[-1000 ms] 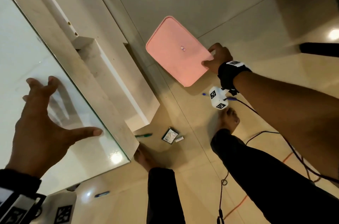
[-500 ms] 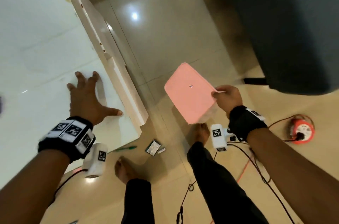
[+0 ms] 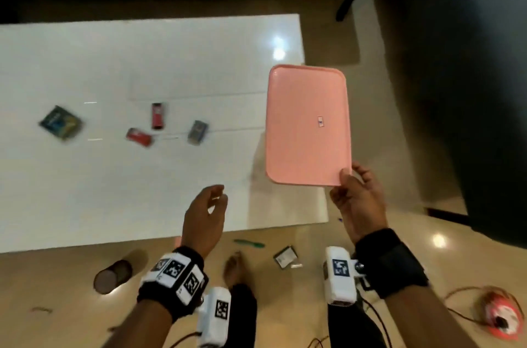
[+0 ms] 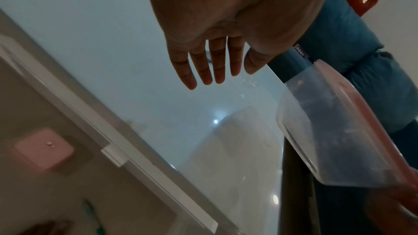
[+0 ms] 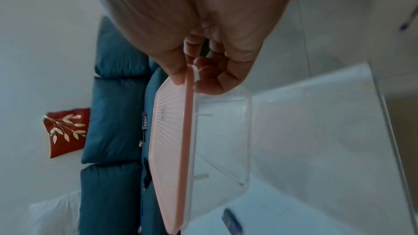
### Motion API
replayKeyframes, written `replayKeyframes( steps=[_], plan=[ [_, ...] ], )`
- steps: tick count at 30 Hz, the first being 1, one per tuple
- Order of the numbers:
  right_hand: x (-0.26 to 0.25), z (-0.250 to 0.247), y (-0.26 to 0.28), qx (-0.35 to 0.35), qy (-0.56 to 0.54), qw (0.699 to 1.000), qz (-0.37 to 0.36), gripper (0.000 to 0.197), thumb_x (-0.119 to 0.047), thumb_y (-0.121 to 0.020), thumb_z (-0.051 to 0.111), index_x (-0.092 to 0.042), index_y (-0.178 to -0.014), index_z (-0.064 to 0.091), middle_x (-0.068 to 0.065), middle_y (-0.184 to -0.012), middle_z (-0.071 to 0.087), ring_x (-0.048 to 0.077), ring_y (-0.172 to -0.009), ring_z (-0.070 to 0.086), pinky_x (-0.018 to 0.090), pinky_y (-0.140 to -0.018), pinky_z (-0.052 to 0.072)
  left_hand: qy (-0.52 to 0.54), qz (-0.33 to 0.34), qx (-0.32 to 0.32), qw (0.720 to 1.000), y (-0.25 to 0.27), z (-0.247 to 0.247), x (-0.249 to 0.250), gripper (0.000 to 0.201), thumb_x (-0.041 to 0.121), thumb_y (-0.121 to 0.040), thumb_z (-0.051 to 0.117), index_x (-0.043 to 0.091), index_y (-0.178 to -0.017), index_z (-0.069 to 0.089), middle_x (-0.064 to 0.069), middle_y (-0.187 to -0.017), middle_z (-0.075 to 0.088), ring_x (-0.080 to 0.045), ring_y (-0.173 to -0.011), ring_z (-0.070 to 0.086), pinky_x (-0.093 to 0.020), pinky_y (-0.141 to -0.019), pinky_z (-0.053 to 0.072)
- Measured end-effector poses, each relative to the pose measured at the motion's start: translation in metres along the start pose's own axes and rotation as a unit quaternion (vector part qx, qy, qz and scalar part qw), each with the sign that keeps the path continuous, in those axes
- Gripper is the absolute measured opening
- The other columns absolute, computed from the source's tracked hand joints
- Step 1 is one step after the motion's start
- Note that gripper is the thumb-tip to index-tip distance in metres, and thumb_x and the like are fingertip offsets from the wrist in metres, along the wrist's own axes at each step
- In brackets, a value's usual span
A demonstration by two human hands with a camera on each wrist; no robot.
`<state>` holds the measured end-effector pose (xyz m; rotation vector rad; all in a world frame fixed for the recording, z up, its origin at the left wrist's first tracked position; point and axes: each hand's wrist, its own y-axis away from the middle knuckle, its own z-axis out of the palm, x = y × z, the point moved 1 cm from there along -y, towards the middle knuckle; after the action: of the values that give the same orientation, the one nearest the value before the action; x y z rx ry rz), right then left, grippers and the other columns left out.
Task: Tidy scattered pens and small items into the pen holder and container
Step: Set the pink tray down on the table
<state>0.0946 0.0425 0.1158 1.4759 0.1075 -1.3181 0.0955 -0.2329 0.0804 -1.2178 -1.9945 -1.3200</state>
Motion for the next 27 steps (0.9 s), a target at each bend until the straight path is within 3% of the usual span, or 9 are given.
replayKeyframes(
  steps=[6,8,11,14,17,19,22,24,27],
  plan=[
    [0.09,0.071,0.027,0.014,0.075,0.996,0.039,0.019,-0.009,-0.095,0.058,-0.017,-0.112,0.057,0.013,-0.092,0.06,0.016,-0.074,0.055,0.029,-0.069,0.049,0.056,-0.038,-0.003,0.998,-0.002,-0.066,-0.028,0.021,0.026,-0.098,0.053,0.026,-0.117,0.062,0.009,-0.116,0.064,0.01,-0.098,0.055,-0.007,-0.078,0.042],
    [0.11,0.068,0.033,0.018,0.109,0.992,0.055,0.019,-0.008,-0.095,0.058,-0.019,-0.11,0.056,0.012,-0.093,0.058,0.021,-0.082,0.056,0.032,-0.072,0.049,0.056,-0.052,-0.023,0.997,-0.008,-0.07,-0.032,0.025,0.028,-0.097,0.056,0.022,-0.12,0.061,0.009,-0.119,0.063,0.009,-0.097,0.056,-0.001,-0.073,0.039],
    [0.125,0.053,0.039,0.014,0.259,0.965,0.023,0.027,-0.009,-0.093,0.059,-0.033,-0.104,0.056,0.005,-0.091,0.055,0.024,-0.089,0.058,0.038,-0.077,0.053,0.053,-0.067,-0.069,0.994,-0.015,-0.063,-0.034,0.038,0.029,-0.094,0.06,0.018,-0.13,0.055,0.009,-0.126,0.058,-0.006,-0.105,0.058,-0.009,-0.078,0.04],
    [0.115,0.048,0.039,0.028,0.509,0.843,-0.173,0.035,-0.017,-0.087,0.066,-0.029,-0.118,0.054,0.002,-0.106,0.054,0.021,-0.098,0.054,0.036,-0.087,0.047,0.067,-0.067,-0.091,0.991,-0.021,-0.052,-0.031,0.044,0.02,-0.092,0.063,0.019,-0.133,0.049,0.007,-0.126,0.055,-0.014,-0.108,0.058,-0.018,-0.083,0.042],
    [0.099,0.074,0.044,-0.051,0.615,0.719,-0.319,0.047,-0.035,-0.082,0.071,-0.024,-0.125,0.057,0.005,-0.122,0.054,0.022,-0.113,0.047,0.033,-0.096,0.04,0.108,-0.077,-0.084,0.988,-0.026,-0.046,-0.029,0.042,0.007,-0.091,0.059,0.027,-0.127,0.051,0.002,-0.126,0.057,-0.019,-0.11,0.059,-0.034,-0.094,0.048],
    [0.104,0.097,0.045,-0.115,0.672,0.646,-0.343,0.061,-0.052,-0.079,0.068,-0.024,-0.131,0.054,0.01,-0.137,0.05,0.029,-0.127,0.042,0.04,-0.102,0.039,0.142,-0.101,-0.074,0.982,-0.027,-0.044,-0.023,0.042,0.002,-0.091,0.05,0.03,-0.122,0.053,-0.003,-0.127,0.057,-0.02,-0.112,0.058,-0.039,-0.097,0.048],
    [0.127,0.126,0.05,-0.2,0.786,0.521,-0.265,0.093,-0.07,-0.076,0.059,-0.022,-0.148,0.027,0.023,-0.156,0.02,0.046,-0.141,0.023,0.055,-0.11,0.032,0.203,-0.131,-0.079,0.967,-0.023,-0.043,-0.012,0.04,0.0,-0.093,0.04,0.02,-0.124,0.056,-0.006,-0.122,0.061,-0.018,-0.108,0.061,-0.032,-0.086,0.052],
    [0.139,0.134,0.052,-0.22,0.816,0.484,-0.226,0.103,-0.066,-0.077,0.062,-0.021,-0.152,0.009,0.028,-0.158,0.0,0.056,-0.141,0.011,0.064,-0.109,0.025,0.21,-0.13,-0.093,0.965,-0.017,-0.042,-0.006,0.04,0.002,-0.095,0.036,0.018,-0.125,0.057,0.0,-0.118,0.065,-0.01,-0.102,0.065,-0.026,-0.078,0.053],
    [0.149,0.138,0.053,-0.22,0.813,0.491,-0.222,0.098,-0.051,-0.086,0.062,-0.02,-0.154,-0.002,0.033,-0.156,-0.01,0.062,-0.138,0.004,0.071,-0.108,0.018,0.205,-0.135,-0.093,0.965,-0.013,-0.041,-0.003,0.042,0.003,-0.095,0.035,0.022,-0.126,0.056,0.002,-0.119,0.064,-0.011,-0.107,0.063,-0.027,-0.081,0.052]
  ],
)
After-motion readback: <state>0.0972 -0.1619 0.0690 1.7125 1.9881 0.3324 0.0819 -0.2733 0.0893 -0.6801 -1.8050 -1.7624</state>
